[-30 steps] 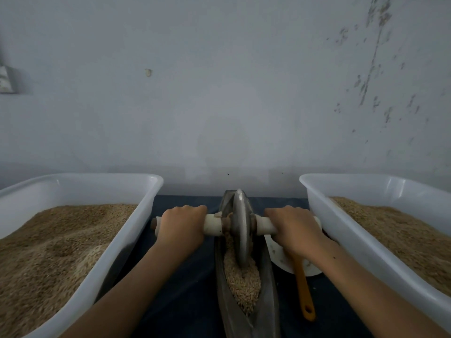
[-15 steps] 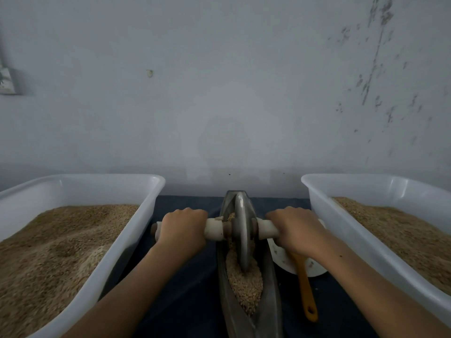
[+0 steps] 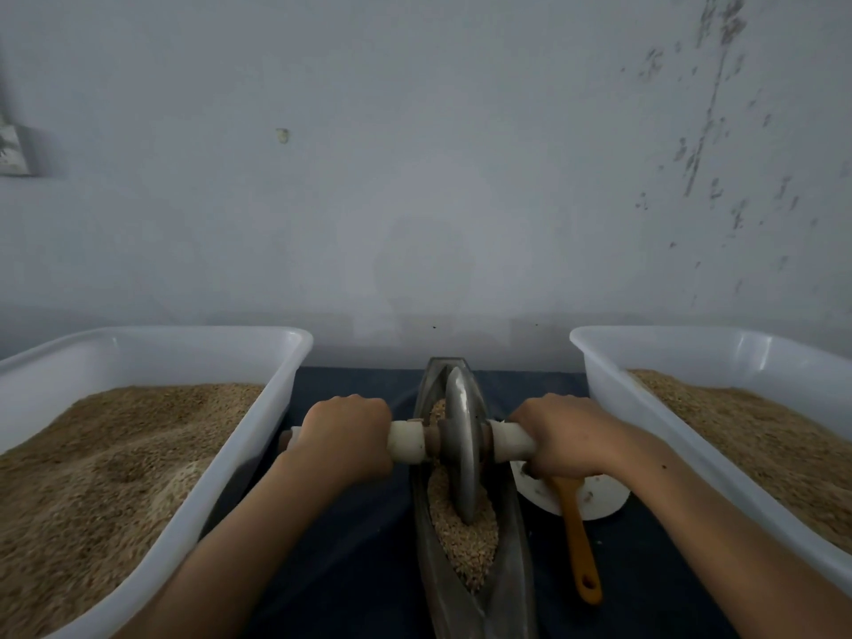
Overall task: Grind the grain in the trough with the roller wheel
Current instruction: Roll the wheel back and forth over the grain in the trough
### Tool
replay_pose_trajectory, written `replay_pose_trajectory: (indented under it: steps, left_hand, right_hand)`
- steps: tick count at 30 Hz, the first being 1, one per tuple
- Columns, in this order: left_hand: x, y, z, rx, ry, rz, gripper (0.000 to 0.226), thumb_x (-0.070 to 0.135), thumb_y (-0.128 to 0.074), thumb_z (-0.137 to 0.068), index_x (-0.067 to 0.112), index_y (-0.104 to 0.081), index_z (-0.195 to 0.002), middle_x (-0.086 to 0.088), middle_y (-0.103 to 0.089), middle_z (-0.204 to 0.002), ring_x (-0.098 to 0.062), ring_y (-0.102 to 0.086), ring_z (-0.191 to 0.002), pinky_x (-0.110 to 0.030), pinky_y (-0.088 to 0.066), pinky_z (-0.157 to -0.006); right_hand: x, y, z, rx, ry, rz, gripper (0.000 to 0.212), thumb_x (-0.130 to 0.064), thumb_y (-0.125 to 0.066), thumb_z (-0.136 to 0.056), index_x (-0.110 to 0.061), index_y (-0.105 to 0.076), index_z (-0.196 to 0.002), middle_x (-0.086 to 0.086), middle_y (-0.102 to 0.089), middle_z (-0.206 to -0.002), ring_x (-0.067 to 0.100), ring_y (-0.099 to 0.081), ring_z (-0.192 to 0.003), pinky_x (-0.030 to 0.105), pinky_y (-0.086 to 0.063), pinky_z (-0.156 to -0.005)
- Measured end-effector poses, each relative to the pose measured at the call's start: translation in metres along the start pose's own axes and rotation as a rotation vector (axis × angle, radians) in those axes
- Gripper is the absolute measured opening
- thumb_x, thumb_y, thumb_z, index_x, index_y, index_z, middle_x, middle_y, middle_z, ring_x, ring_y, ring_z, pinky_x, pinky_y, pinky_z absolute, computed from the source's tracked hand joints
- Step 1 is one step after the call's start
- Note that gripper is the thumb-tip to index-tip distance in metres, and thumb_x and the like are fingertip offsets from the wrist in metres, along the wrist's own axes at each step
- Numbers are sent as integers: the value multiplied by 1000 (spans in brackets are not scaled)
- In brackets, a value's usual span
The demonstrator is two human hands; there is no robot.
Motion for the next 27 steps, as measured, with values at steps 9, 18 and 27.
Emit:
replay_pose_trajectory:
  steps: [9, 18, 27]
  left_hand:
    - [3, 13, 1, 256, 37, 24, 24, 35, -57, -89, 25, -51, -109, 4, -61, -103, -15, -60, -94, -27, -42, -76]
    - [2, 3, 1, 25, -6, -13, 31, 33, -63, -83, 19, -58, -110, 2, -63, -99, -14, -57, -84, -26, -45, -75]
    - [3, 12, 3, 189, 55, 4, 21, 32, -56, -89, 23, -53, -109, 2, -61, -103, -16, -59, -93, -27, -39, -72]
  right_hand:
    - [0, 11, 0, 357, -61, 11, 10, -21, -53, -90, -28, -48, -95, -2, -62, -97, 19, -59, -87, 29, -34, -67]
    - [0, 1, -1, 23, 9, 5, 28, -28, -67, -82, -24, -61, -109, 0, -65, -98, 17, -61, -88, 28, -43, -66]
    - [0, 12, 0, 353, -53, 27, 14, -20, -55, -88, -26, -53, -100, -2, -63, -97, 20, -60, -88, 30, -35, -66]
Point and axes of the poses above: each hand's wrist, its own z-axis away from the middle knuckle, its own y-axis out of the back of the hand, x = y × z, the point moved 8 cm from there along -z, towards the middle knuckle
